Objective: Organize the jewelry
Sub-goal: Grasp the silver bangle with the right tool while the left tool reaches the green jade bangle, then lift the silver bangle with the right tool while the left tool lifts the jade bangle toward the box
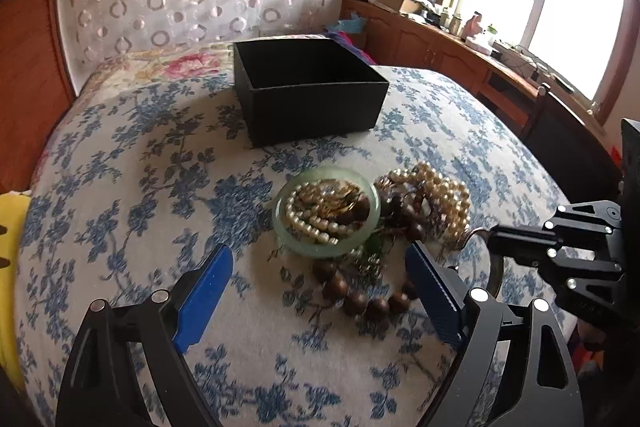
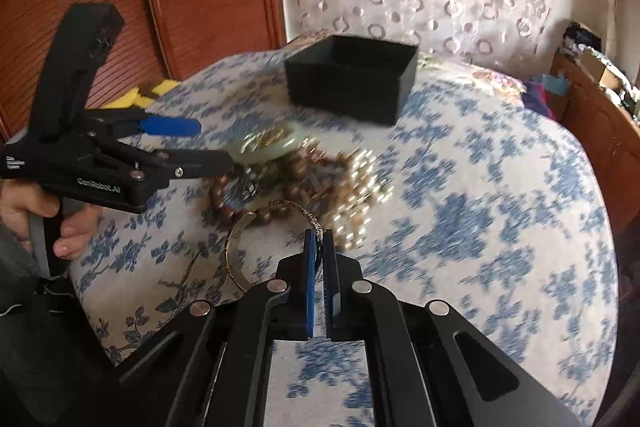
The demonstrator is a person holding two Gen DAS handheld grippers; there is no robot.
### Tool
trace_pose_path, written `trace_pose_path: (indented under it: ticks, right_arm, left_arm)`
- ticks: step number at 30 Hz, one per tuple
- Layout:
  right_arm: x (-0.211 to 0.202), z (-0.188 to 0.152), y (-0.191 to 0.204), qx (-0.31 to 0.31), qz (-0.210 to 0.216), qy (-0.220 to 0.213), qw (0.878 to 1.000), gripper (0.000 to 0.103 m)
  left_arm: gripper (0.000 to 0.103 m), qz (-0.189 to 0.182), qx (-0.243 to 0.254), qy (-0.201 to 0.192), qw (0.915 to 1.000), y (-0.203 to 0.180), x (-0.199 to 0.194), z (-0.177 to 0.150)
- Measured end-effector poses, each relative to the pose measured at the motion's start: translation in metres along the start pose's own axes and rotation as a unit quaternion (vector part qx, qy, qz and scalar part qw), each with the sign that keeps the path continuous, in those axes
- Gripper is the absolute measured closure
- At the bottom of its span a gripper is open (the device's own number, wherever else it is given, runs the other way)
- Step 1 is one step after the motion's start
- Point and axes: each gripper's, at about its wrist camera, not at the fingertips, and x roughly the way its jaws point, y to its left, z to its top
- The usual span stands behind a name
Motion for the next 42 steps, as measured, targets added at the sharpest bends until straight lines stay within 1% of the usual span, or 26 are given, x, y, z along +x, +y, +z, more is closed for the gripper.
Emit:
trace_pose_path:
  ticks: [3, 5, 6, 7, 12, 15, 19, 24, 28, 30, 36, 42]
  right_arm:
    - [-0.002, 0.007, -0.007, -0.002, -0.014, -0.005, 1.000, 0.099]
    - [-0.001, 0.012, -0.011, -0.002, -0.017, -0.011, 1.000, 0.099]
    - [0.000, 0.014, -0.012, -0.002, -0.017, -0.014, 1.000, 0.099]
    - [0.001, 0.015, -0.013, -0.001, -0.018, -0.015, 1.000, 0.099]
    - [0.001, 0.025, -0.017, -0.001, -0.015, -0.031, 0.999, 0.099]
    - [0.000, 0.031, -0.020, 0.001, -0.014, -0.041, 0.999, 0.099]
    - [-0.003, 0.037, -0.025, 0.001, -0.019, -0.051, 0.999, 0.099]
    - [-0.004, 0.044, -0.031, 0.004, -0.024, -0.058, 0.998, 0.099]
    - [0.000, 0.051, -0.035, 0.002, -0.029, -0.059, 0.998, 0.099]
    - [0.001, 0.056, -0.036, 0.000, -0.032, -0.061, 0.998, 0.099]
    - [0.012, 0.078, -0.042, -0.008, -0.038, -0.069, 0.997, 0.099]
    - [0.031, 0.109, -0.056, 0.005, -0.042, -0.075, 0.996, 0.099]
  left_arm:
    - [0.019, -0.011, -0.006, 0.008, 0.9999, 0.001, 0.010, 0.007]
    - [0.021, -0.016, -0.010, 0.015, 0.9997, 0.002, 0.018, 0.011]
    - [0.024, -0.015, -0.011, 0.019, 0.9996, 0.002, 0.021, 0.012]
    - [0.025, -0.013, -0.011, 0.022, 0.9996, 0.002, 0.025, 0.014]
    - [0.026, -0.028, -0.022, 0.035, 0.9987, 0.007, 0.036, 0.019]
    - [0.027, -0.029, -0.022, 0.034, 0.9987, 0.008, 0.040, 0.020]
    - [0.034, -0.040, -0.028, 0.035, 0.9982, 0.009, 0.041, 0.022]
    - [0.034, -0.034, -0.019, 0.032, 0.9987, 0.007, 0.041, 0.022]
    - [0.034, -0.009, -0.008, 0.021, 0.9997, 0.004, 0.035, 0.023]
    - [0.034, -0.004, -0.006, 0.014, 0.9999, 0.006, 0.031, 0.023]
    - [0.034, 0.005, -0.009, -0.008, 0.9999, 0.014, 0.018, 0.030]
    - [0.034, 0.024, -0.010, -0.029, 0.9992, 0.020, 0.010, 0.048]
